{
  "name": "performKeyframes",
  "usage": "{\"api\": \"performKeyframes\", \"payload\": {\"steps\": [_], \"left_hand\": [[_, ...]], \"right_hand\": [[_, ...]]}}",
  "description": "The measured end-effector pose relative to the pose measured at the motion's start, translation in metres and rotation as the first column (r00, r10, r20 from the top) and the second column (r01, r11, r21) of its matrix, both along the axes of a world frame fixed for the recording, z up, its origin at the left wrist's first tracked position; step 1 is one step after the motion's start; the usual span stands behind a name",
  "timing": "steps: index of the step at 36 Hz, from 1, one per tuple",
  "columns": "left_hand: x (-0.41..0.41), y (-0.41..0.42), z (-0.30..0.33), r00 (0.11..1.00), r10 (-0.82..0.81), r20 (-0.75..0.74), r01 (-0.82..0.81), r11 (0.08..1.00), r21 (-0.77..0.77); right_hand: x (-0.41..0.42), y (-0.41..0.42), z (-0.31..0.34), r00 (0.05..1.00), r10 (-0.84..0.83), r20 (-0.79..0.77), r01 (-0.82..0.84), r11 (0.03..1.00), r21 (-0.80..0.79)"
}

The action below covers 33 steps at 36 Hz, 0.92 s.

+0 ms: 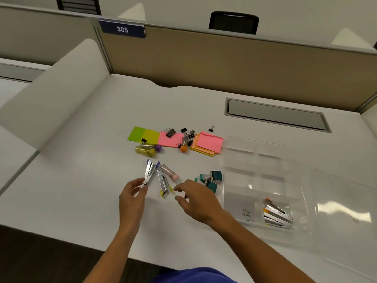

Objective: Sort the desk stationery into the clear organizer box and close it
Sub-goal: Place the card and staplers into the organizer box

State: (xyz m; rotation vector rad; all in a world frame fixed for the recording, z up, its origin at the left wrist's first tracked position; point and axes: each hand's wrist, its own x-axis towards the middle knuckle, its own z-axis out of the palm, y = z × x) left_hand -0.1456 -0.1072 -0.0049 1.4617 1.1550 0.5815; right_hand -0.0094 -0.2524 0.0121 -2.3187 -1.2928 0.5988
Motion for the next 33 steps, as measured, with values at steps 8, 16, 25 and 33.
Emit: {"api": "performKeyframes", "payload": {"steps": [8,16,25,33], "left_hand": [[0.013,0.037,-0.018,0.983,-0.09,-0.158,0.109,0.987,0.118],[0.036,0.057,-0.03,0.906,-0.252,-0.342,0.357,0.887,0.294],[0.055,0.073,-0.043,0.829,-0.343,-0.442,0.509,0.791,0.339],[0.062,0.077,-0.041,0.786,-0.322,-0.528,0.532,0.787,0.313]], "right_hand": [[-0.019,0.039,-0.021,0.993,0.089,0.081,-0.085,0.995,-0.054],[-0.029,0.059,-0.045,0.998,-0.045,0.046,0.047,0.997,-0.057],[-0.042,0.066,-0.052,0.975,-0.106,0.194,0.122,0.99,-0.072],[-0.048,0.052,-0.048,0.982,-0.065,0.175,0.082,0.992,-0.094]]}}
